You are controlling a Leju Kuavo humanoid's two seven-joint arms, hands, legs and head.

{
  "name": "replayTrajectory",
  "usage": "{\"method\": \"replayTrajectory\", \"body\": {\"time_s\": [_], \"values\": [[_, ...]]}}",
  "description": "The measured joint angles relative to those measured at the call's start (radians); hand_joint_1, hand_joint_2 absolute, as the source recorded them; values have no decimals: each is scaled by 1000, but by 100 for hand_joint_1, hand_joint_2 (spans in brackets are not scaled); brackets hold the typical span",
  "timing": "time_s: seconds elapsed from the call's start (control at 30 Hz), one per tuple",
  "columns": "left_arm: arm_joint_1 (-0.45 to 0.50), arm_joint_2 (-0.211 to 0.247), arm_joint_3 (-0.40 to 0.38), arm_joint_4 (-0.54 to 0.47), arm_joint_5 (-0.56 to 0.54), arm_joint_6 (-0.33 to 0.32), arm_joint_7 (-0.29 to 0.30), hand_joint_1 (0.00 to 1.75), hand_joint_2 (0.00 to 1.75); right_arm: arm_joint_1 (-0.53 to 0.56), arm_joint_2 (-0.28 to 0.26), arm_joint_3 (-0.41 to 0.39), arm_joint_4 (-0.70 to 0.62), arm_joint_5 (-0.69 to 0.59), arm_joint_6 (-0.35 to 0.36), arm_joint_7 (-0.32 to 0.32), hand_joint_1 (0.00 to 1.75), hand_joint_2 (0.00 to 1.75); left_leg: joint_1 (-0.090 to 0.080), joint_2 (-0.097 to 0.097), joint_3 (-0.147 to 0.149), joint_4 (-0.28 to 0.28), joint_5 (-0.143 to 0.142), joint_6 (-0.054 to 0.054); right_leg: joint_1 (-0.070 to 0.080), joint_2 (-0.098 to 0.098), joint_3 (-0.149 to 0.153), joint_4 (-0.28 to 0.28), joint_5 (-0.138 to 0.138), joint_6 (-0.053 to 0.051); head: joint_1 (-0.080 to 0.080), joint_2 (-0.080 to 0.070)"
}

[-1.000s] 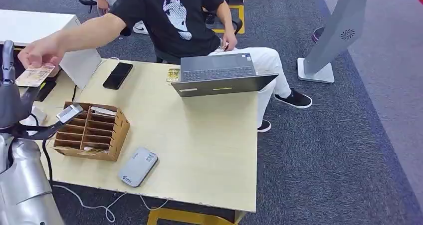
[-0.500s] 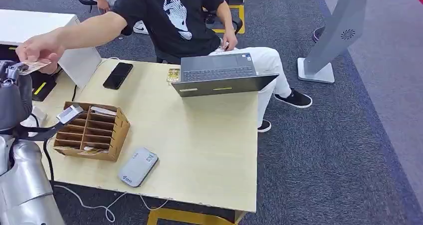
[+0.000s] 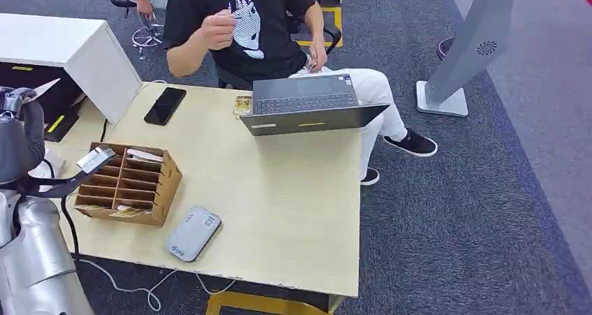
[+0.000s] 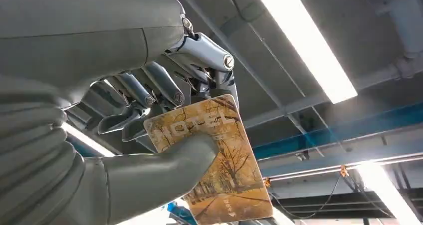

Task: Pass the card to the sensor for recognition and then transmit it.

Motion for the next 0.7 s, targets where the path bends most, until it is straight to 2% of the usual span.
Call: {"method": "replayTrajectory", "body": {"time_s": [0.1, 0.17, 0.2, 0.27, 0.4, 0.47, 0.7], "values": [[2, -9, 0, 0, 22, 0, 6, 175, 175, 0, 0, -3, 0, 0, -2, 0, 0, 175, 0, 0, 0, 0, 0, 0, 0, 0, -1, 0, 0, 0, 0, 0], [3, -23, -9, 30, 116, 1, 24, 175, 175, 0, 0, -9, 0, -2, -3, 0, 0, 175, -1, 0, 0, 0, 0, 0, -1, 0, -1, 0, 0, 0, 0, 0], [9, -32, -26, 67, 181, 3, 51, 175, 175, -1, 0, -14, 0, -2, -4, -2, 0, 175, -1, 0, 0, 0, 0, 0, -1, 0, -1, 0, 0, 0, 0, 0], [42, -48, -89, 109, 252, 2, 131, 175, 175, -1, 0, -20, 0, -5, -8, -9, 0, 175, -1, 0, 0, 0, 0, 0, -1, 0, -1, 0, 0, 0, 0, 0], [113, -58, -270, 172, 410, 3, 240, 175, 175, -1, 0, -33, 0, -8, -21, -19, 0, 175, -1, 0, 0, 0, 0, 1, -1, 0, -1, 0, 0, 0, 0, 0], [138, -60, -339, 189, 436, 3, 254, 175, 175, 1, 0, -39, 0, -8, -22, -19, 0, 175, -1, 0, 0, 1, -1, 1, -1, 0, -1, 0, 0, 0, 0, 0], [194, -45, -494, 207, 501, -27, 299, 175, 175, 8, 0, -55, 0, -23, -33, -30, 0, 175, -1, 0, 0, 0, -1, 1, -1, 0, -1, 0, 0, 0, 0, 0]]}}
